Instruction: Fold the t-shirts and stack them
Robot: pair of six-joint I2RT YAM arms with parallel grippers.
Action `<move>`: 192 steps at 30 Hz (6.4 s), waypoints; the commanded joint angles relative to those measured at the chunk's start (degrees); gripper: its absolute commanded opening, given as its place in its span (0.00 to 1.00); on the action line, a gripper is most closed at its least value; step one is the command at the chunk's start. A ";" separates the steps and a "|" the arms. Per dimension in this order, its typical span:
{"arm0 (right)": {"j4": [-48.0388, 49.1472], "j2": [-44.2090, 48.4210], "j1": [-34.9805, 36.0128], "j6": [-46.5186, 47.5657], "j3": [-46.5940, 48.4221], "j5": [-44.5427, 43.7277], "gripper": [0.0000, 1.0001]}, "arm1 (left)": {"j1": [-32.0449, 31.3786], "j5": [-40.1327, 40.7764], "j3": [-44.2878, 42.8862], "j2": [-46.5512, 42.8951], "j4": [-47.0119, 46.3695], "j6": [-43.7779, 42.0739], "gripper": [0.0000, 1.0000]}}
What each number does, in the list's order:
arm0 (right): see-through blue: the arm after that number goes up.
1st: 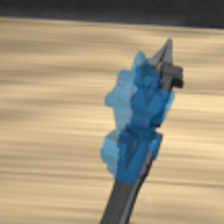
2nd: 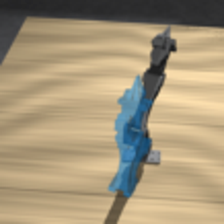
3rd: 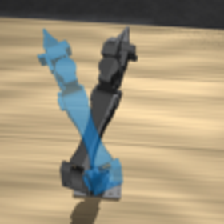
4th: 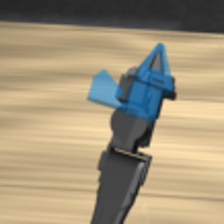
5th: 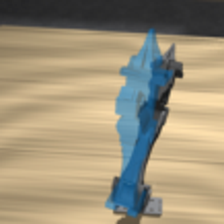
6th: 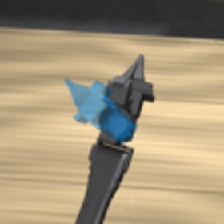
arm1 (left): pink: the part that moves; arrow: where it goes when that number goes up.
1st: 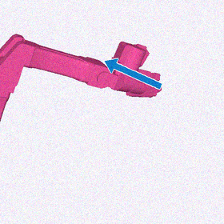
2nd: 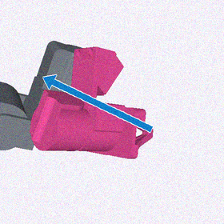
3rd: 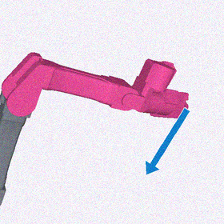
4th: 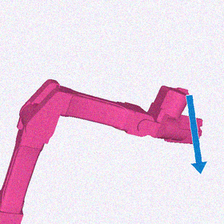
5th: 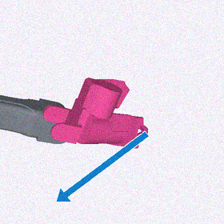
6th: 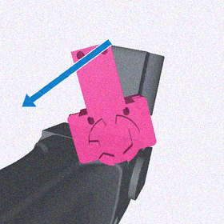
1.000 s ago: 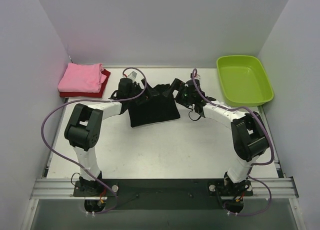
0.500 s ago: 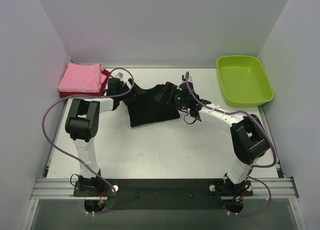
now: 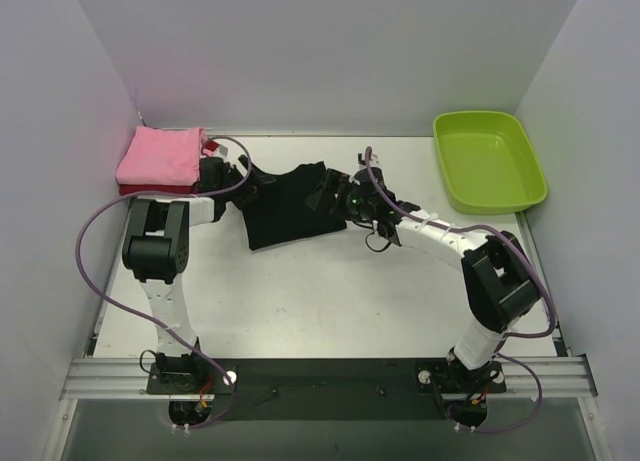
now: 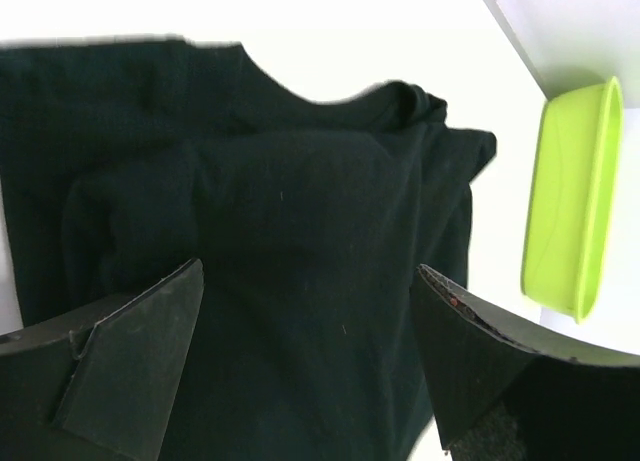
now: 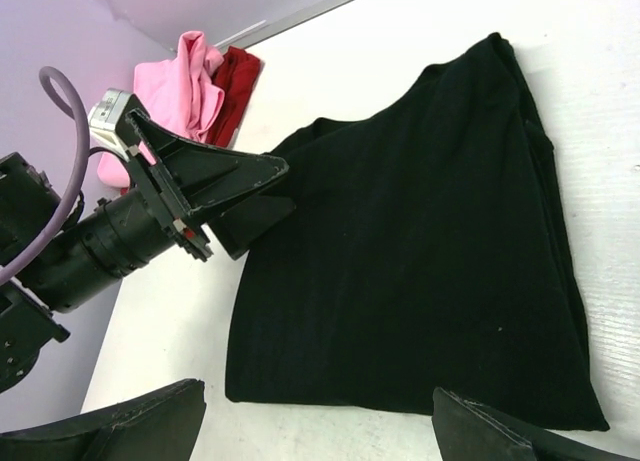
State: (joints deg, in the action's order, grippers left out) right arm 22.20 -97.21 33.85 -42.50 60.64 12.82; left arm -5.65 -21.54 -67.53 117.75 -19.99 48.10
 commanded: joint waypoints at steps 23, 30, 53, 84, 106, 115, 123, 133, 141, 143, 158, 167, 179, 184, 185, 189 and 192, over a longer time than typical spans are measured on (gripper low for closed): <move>-4.27 -11.80 2.54 2.68 21.11 3.45 0.99 | 10.21 20.39 -19.03 -19.16 43.98 -16.10 0.97; 0.64 -1.24 3.95 4.36 7.40 1.95 0.99 | 12.06 25.67 -32.92 -5.53 46.36 -22.42 0.97; 2.68 3.52 6.50 4.45 -2.54 2.03 0.99 | 11.19 29.01 -47.97 18.47 51.63 -27.27 0.97; -2.33 21.00 9.40 5.50 -12.21 -2.36 0.99 | -1.02 31.65 -7.10 -2.96 43.55 -17.77 0.97; -4.09 23.38 10.98 5.94 -14.50 -4.64 0.99 | -11.22 32.00 3.62 -10.87 38.97 -11.97 0.97; -4.09 20.92 11.33 5.67 -13.18 -4.82 0.99 | -11.31 31.30 13.73 -22.38 36.52 -10.92 0.97; -5.40 17.42 11.59 7.78 -9.33 -6.84 0.99 | -11.66 31.47 10.41 -26.17 38.71 -12.15 0.97; -4.88 -2.53 3.87 9.89 5.17 -3.42 0.98 | -16.58 34.55 4.60 -34.07 44.24 -11.71 0.97; -6.10 -16.95 -1.06 7.70 19.32 1.77 0.98 | -22.29 35.16 8.02 -42.95 44.86 -9.34 0.98; -6.99 -19.23 -1.32 8.14 20.56 1.42 0.98 | -24.66 35.25 9.16 -44.62 45.21 -8.46 0.97; -7.86 -16.27 -1.94 3.57 2.48 -3.32 0.97 | -38.12 37.89 22.87 -49.55 38.27 0.33 0.97; -8.39 -3.89 -0.45 -1.44 -14.05 -8.69 0.97 | -40.05 37.19 27.18 -51.57 35.63 1.82 0.97; -12.96 9.83 7.02 -2.85 -25.66 -15.19 0.97 | -45.24 38.77 32.02 -52.01 35.63 5.43 0.97; -15.86 15.28 9.04 -3.29 -28.29 -18.26 0.97 | -45.77 39.38 32.72 -52.19 36.16 5.69 0.97; -17.43 17.38 10.00 -3.20 -28.82 -19.23 0.97 | -45.85 39.64 32.72 -52.36 36.33 5.69 0.98; -20.34 22.40 11.59 -2.33 -28.39 -21.43 0.97 | -45.85 41.40 31.93 -52.37 36.86 4.82 0.97; -23.50 26.53 12.56 -1.54 -26.99 -22.57 0.97 | -45.77 41.14 30.09 -49.83 37.04 3.67 0.97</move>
State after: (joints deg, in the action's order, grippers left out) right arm 6.83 -75.70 45.15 -44.93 32.53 -5.74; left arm -51.27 18.00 -35.07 66.19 17.96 52.99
